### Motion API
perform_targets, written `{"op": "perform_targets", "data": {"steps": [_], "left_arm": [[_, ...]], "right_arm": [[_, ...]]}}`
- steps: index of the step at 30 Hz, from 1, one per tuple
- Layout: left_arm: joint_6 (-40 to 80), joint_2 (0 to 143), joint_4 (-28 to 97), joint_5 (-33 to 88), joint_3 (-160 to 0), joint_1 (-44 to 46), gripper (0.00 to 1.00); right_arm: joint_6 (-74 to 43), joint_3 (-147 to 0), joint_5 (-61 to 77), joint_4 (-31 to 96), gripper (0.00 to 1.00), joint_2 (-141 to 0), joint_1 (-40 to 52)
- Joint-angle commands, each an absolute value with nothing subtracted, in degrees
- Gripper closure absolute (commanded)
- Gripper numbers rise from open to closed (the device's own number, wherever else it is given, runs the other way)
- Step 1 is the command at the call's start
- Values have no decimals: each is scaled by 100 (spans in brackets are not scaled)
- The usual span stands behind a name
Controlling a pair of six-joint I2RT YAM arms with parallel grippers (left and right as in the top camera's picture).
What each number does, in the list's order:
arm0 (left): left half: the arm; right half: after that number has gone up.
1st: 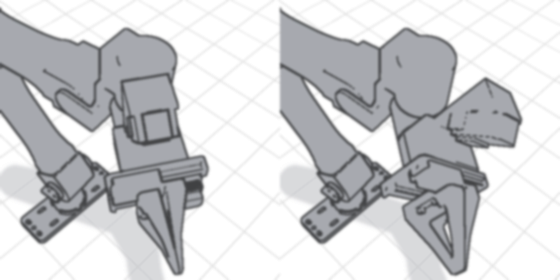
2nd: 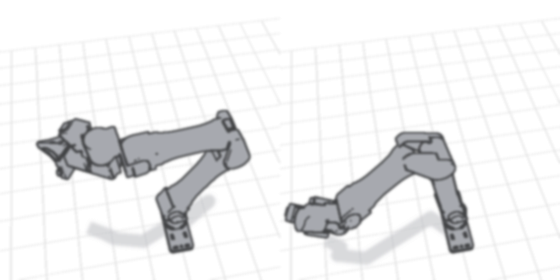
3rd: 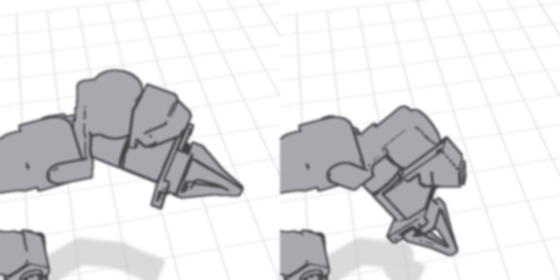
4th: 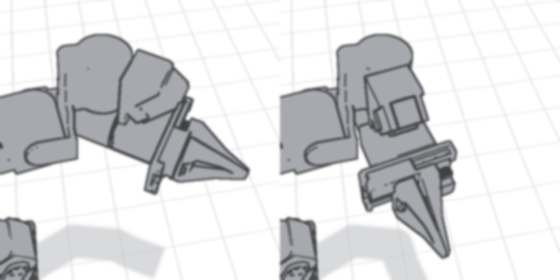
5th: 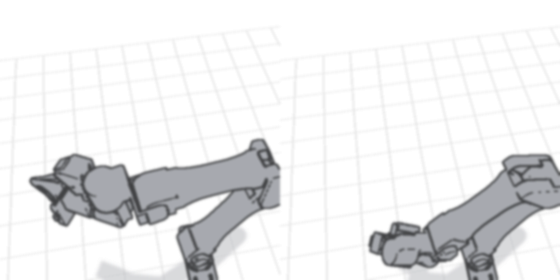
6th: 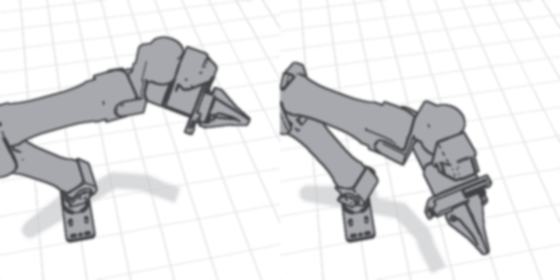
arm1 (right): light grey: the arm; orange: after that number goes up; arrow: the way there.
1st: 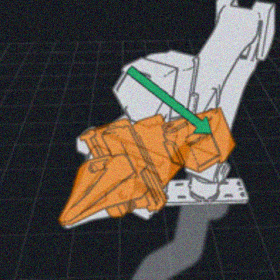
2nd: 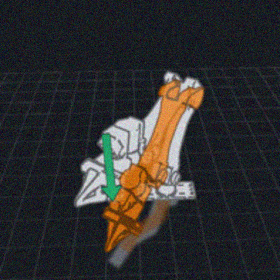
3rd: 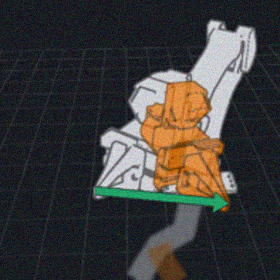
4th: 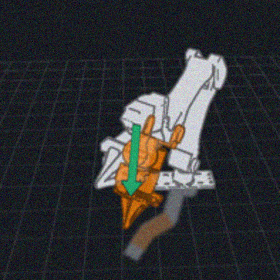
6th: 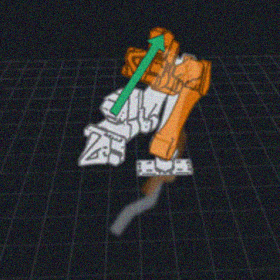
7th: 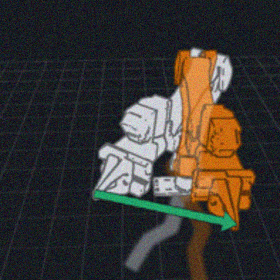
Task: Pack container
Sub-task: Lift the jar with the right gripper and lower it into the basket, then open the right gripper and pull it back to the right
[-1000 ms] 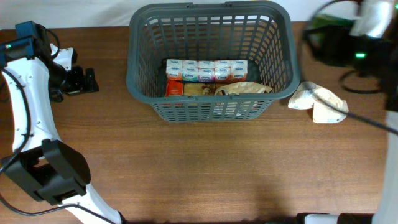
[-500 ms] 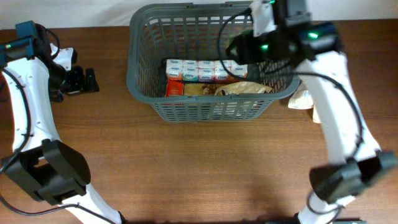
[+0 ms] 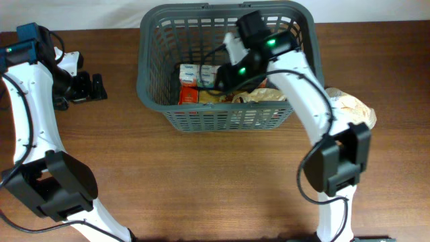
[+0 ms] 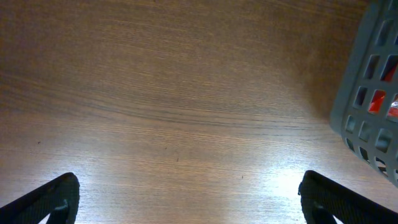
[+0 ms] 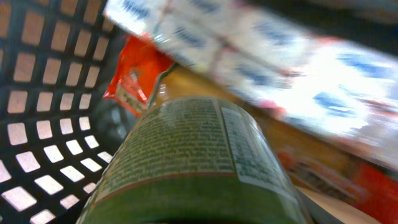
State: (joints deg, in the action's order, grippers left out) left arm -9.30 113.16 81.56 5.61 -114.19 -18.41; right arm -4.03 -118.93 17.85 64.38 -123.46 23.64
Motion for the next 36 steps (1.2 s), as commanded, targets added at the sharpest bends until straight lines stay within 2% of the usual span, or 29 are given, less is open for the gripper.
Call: {"op": "perform_targets", "data": {"steps": [1, 2, 3, 4, 6, 7, 8, 12, 13, 14, 17, 20, 24, 29, 34, 36], "left_arm": [[-860, 11356, 8141, 622, -11386, -1855, 1], [-860, 11356, 8143, 622, -11386, -1855, 1], [-860, 11356, 8141, 622, -11386, -1855, 1], [-860, 11356, 8143, 622, -11386, -1855, 1], [-860, 11356, 8141, 622, -11386, -1855, 1], [-860, 11356, 8141, 622, -11386, -1855, 1], [-860, 11356, 8143, 622, -11386, -1855, 1], [-860, 11356, 8141, 622, -11386, -1855, 1], [-860, 11356, 8143, 622, -11386, -1855, 1], [-860, 11356, 8143, 622, -11386, -1855, 1], [-860, 11356, 8143, 622, -11386, -1855, 1], [-860, 11356, 8143, 622, -11386, -1855, 1], [-860, 11356, 8143, 622, -11386, -1855, 1], [-860, 11356, 8143, 622, -11386, -1855, 1], [-860, 11356, 8141, 622, -11386, -1855, 1], [-860, 11356, 8143, 622, -11386, -1855, 1]], "right_arm": [[-318, -11952, 1634, 6401, 96, -12532, 2600], [-318, -11952, 1573, 6401, 96, -12573, 2641], [-318, -11952, 1553, 6405, 92, -12582, 2674], [-318, -11952, 1555, 6410, 78, -12582, 2687], [-318, -11970, 1422, 6445, 40, -12547, 2687], [-320, -11987, 1286, 6486, 29, -12516, 2670], [-318, -12027, 1085, 6563, 24, -12479, 2648], [-318, -12368, 198, 7072, 14, -12245, 2497], [-316, -12527, 27, 7236, 5, -12186, 2458], [-314, -12750, -126, 7428, 1, -12114, 2401], [-180, -13380, -268, 7872, 0, -11931, 2265], [-141, -14125, -449, 8202, 4, -11697, 2060], [-152, -15054, -821, 8346, 4, -11367, 1662], [-244, -15941, -845, 8344, 5, -10980, 788], [-899, -16007, -836, 8250, 7, -11032, -342], [-1282, -15858, -816, 8388, 2, -11172, -777]]}}
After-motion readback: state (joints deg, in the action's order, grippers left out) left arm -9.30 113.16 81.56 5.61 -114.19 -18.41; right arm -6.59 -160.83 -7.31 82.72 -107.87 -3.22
